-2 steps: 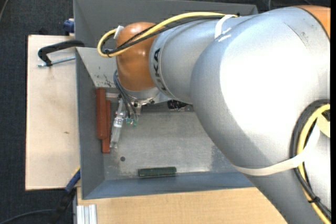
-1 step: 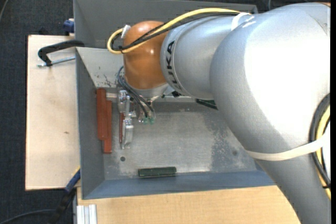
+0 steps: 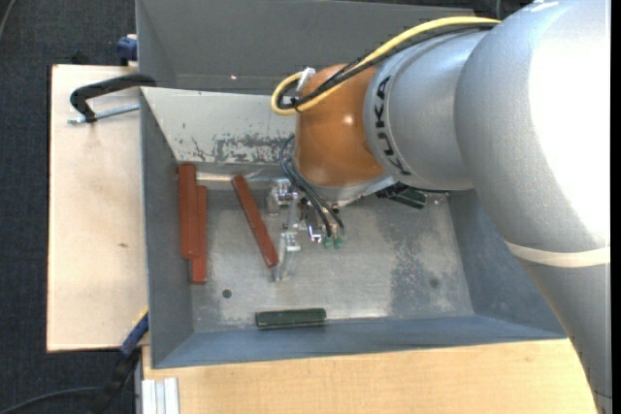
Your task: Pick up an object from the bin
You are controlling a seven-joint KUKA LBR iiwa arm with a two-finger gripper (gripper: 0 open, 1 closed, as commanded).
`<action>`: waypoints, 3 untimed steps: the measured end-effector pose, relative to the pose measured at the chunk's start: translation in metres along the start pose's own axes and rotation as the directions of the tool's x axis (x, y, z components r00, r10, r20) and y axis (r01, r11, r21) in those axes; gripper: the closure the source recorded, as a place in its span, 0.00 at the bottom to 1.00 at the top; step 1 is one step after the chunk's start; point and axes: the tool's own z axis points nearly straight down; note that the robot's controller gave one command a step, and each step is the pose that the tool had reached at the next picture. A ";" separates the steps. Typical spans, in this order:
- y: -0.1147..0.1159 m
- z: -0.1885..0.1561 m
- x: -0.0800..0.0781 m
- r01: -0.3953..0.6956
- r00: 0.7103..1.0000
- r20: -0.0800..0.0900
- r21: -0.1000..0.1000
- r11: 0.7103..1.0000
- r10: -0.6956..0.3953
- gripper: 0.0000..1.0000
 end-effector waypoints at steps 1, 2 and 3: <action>0.004 0.000 -0.001 0.006 1.000 0.002 -0.003 1.000 -0.006 1.00; 0.004 0.000 -0.001 0.007 1.000 0.002 -0.003 1.000 -0.007 0.00; 0.071 0.000 -0.006 -0.137 0.991 0.005 -0.008 0.991 0.137 0.00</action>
Offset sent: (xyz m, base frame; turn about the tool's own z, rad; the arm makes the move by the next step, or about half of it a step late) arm 0.0000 0.0000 0.0000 0.0000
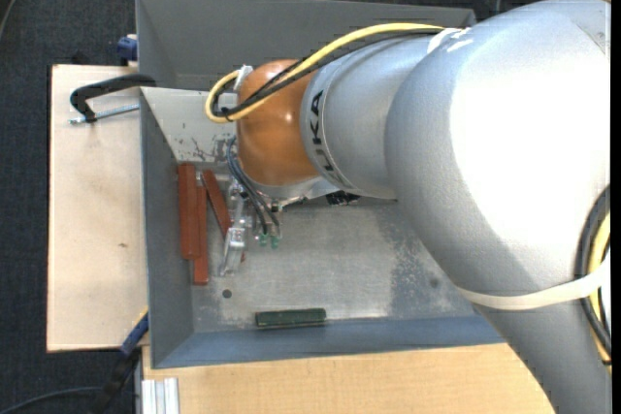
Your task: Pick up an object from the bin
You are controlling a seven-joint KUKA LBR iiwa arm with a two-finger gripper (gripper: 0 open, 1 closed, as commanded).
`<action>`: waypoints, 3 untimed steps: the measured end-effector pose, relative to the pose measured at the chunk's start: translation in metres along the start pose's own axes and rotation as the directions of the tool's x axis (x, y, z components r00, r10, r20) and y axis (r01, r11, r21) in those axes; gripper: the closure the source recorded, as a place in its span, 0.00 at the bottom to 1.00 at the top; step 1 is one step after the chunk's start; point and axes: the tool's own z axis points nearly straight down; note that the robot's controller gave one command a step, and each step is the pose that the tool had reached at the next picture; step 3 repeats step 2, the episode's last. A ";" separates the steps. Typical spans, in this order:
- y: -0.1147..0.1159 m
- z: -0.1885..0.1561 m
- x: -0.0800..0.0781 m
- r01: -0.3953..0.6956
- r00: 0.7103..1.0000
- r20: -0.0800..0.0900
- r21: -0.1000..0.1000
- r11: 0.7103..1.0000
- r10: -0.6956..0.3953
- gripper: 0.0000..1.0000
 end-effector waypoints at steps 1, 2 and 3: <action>-0.005 0.000 -0.003 -0.006 1.000 0.003 0.006 1.000 0.006 1.00; -0.009 -0.130 -0.004 -0.019 1.000 0.008 -0.001 1.000 0.019 1.00; -0.009 -0.130 -0.004 -0.019 1.000 0.008 -0.001 1.000 0.019 1.00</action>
Offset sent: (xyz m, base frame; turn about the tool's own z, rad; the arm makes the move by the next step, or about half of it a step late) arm 0.0000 0.0000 0.0000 0.0000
